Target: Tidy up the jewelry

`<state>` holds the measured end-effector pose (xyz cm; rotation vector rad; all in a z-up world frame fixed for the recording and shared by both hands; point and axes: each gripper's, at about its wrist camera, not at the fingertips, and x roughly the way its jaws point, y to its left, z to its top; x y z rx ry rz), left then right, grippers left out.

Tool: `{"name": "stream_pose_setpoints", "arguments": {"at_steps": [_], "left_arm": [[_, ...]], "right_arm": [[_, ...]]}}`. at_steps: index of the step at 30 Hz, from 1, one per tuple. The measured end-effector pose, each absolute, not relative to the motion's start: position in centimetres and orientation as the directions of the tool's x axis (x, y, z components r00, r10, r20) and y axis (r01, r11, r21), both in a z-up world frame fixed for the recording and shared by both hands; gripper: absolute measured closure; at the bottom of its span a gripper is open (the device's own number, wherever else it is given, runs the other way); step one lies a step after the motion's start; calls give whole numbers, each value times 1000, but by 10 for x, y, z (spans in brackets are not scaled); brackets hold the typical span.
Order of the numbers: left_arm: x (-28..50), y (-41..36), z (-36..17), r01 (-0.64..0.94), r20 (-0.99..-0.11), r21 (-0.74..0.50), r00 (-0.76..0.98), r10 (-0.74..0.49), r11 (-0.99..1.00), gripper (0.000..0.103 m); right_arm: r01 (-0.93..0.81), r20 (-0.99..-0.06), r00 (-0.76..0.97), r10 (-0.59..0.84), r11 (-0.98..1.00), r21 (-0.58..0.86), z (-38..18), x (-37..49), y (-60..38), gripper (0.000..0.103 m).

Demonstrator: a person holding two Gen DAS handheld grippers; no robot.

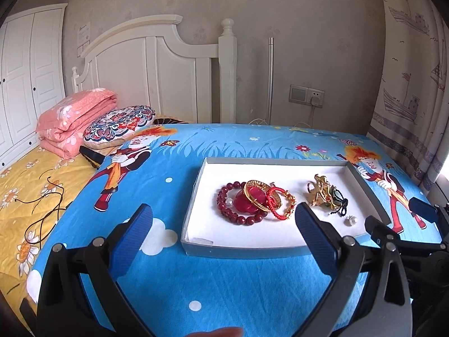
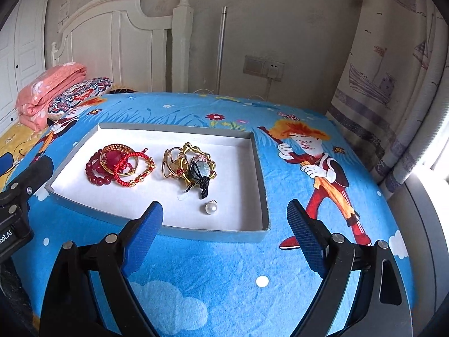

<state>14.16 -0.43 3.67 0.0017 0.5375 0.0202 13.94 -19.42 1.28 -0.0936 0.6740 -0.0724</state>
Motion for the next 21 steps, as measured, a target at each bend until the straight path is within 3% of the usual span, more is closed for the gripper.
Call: {"name": "stream_pose_setpoints", "arguments": {"at_steps": [21], "left_arm": [[139,-7,26,-20,-544,26,838,31,999,5]], "right_arm": [[17,-622,779,-80,994,-106,13,137,-187,19]]}}
